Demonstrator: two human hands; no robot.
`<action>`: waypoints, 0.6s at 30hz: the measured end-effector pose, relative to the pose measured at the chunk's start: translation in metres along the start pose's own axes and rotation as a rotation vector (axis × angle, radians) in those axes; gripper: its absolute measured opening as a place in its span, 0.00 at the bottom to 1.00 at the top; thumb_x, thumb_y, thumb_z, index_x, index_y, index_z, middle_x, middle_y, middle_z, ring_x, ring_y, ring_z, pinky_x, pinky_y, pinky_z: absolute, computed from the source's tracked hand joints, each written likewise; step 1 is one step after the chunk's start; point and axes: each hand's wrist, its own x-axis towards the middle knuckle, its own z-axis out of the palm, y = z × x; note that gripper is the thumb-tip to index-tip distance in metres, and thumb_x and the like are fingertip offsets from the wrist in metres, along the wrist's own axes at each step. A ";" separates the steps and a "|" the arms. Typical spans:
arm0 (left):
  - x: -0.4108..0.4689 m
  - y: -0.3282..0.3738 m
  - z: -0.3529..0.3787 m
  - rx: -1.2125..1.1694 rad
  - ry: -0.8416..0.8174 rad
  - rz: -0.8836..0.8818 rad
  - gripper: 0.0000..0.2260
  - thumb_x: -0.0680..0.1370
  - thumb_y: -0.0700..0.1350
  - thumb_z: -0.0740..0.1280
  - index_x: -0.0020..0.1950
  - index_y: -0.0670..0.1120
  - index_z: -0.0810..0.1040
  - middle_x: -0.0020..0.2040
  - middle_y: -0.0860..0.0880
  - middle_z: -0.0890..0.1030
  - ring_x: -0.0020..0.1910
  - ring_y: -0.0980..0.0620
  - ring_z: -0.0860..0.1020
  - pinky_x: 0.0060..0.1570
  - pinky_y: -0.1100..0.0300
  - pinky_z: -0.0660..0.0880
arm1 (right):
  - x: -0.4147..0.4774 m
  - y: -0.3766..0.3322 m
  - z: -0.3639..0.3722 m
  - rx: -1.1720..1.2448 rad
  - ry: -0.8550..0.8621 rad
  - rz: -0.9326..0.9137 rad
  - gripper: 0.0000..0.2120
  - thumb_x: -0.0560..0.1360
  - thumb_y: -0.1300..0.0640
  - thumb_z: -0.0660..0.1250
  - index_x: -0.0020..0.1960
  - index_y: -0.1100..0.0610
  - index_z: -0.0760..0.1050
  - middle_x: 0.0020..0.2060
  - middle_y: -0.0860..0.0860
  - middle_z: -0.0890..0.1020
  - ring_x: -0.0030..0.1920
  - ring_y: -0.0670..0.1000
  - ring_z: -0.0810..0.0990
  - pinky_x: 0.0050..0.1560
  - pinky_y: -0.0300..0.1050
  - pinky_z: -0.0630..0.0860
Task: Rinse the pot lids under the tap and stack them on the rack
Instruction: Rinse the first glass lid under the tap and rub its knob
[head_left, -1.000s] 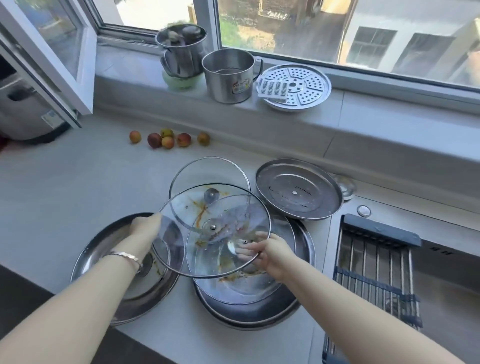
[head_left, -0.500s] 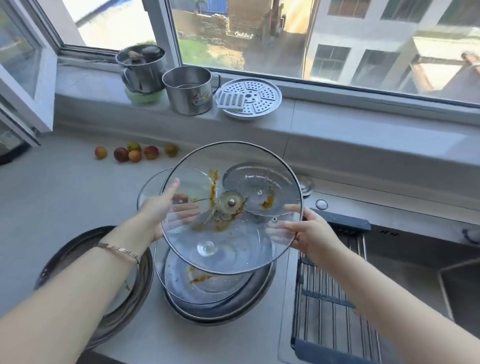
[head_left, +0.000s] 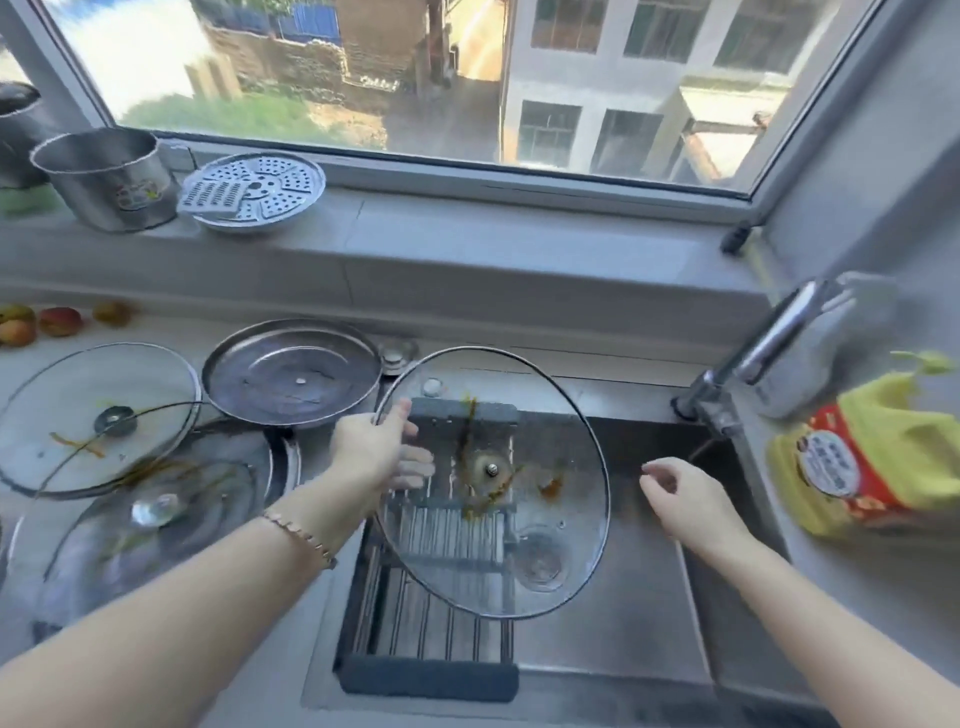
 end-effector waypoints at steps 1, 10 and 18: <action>-0.008 -0.006 0.021 0.005 0.000 -0.006 0.15 0.80 0.48 0.62 0.41 0.38 0.73 0.31 0.36 0.78 0.17 0.49 0.76 0.17 0.63 0.72 | 0.008 0.021 -0.013 -0.094 0.037 -0.041 0.13 0.76 0.60 0.62 0.59 0.58 0.76 0.56 0.54 0.79 0.55 0.53 0.77 0.53 0.44 0.72; -0.047 -0.029 0.149 0.112 0.038 -0.044 0.14 0.80 0.49 0.61 0.44 0.39 0.75 0.34 0.36 0.81 0.25 0.46 0.79 0.23 0.60 0.76 | 0.103 0.109 -0.091 -0.602 0.191 -0.393 0.23 0.72 0.71 0.61 0.67 0.63 0.68 0.72 0.61 0.63 0.73 0.61 0.60 0.70 0.56 0.61; -0.049 -0.017 0.182 0.091 0.099 -0.053 0.14 0.80 0.49 0.61 0.43 0.39 0.75 0.37 0.35 0.81 0.31 0.42 0.80 0.25 0.58 0.77 | 0.147 0.109 -0.086 -0.836 -0.130 -0.531 0.19 0.75 0.68 0.58 0.64 0.56 0.70 0.63 0.52 0.74 0.63 0.55 0.73 0.58 0.48 0.73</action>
